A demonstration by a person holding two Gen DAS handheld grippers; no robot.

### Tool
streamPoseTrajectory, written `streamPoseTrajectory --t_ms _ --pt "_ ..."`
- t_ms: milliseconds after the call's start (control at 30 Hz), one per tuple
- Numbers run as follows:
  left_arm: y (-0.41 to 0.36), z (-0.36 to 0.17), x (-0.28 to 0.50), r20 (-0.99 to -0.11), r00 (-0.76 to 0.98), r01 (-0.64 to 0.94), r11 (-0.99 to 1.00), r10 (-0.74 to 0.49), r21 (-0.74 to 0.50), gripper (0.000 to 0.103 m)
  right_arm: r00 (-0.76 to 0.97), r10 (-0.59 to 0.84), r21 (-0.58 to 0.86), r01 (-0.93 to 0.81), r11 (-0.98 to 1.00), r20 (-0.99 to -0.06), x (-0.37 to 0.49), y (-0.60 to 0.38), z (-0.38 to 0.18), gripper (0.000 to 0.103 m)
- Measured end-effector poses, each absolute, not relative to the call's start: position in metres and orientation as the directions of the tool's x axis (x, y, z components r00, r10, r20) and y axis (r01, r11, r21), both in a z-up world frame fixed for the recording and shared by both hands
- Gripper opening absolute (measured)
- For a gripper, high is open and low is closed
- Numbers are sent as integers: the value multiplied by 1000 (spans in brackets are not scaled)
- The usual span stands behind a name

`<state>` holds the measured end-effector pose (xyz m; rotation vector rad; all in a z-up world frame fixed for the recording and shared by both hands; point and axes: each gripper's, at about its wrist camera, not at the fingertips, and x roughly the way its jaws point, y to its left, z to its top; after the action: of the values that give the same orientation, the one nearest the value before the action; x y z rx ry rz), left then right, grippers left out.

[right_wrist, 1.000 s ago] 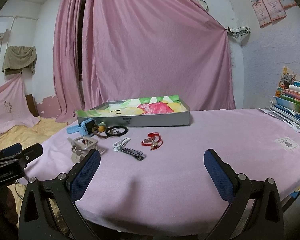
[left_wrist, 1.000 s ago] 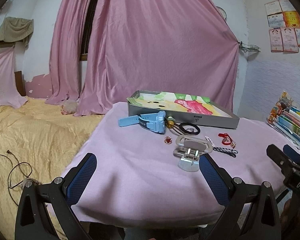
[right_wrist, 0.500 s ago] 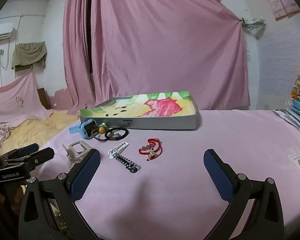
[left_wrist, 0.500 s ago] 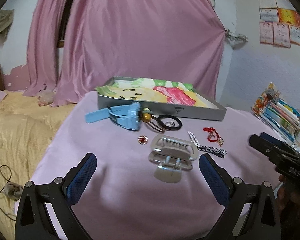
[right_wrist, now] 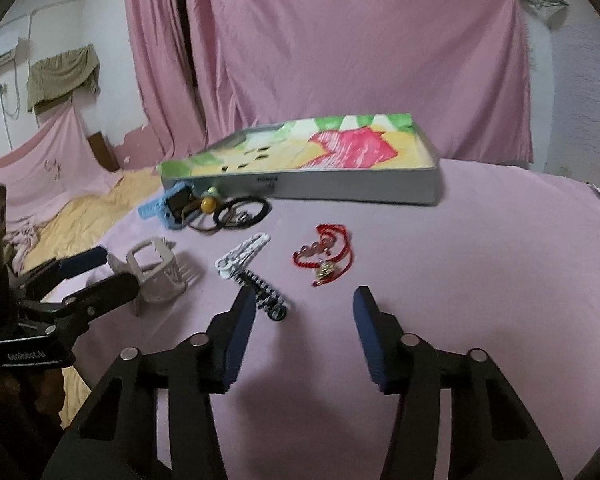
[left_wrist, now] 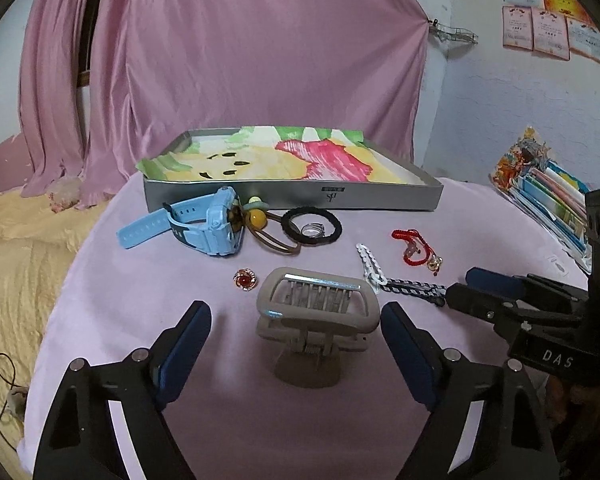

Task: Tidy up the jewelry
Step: 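Grasp the beige claw clip with the left tool while the right tool grasps the black spiral hair tie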

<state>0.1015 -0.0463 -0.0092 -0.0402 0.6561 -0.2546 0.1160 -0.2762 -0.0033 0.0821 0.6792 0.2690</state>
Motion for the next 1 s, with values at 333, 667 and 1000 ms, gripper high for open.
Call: streamPoseTrajectory --t_ms 333,667,1000 --pt "-52 -19 117 -651 709 252 959 -273 -128 65 700 302 200 -226 953 -647 123 -275 -9 41" --pt "-40 -18 109 -639 715 231 959 -283 -165 61 693 297 181 -237 954 -657 129 -267 -8 36" --pt "-28 -18 104 -639 724 179 966 -258 -187 61 677 277 133 -257 957 -682 136 -249 -6 21"
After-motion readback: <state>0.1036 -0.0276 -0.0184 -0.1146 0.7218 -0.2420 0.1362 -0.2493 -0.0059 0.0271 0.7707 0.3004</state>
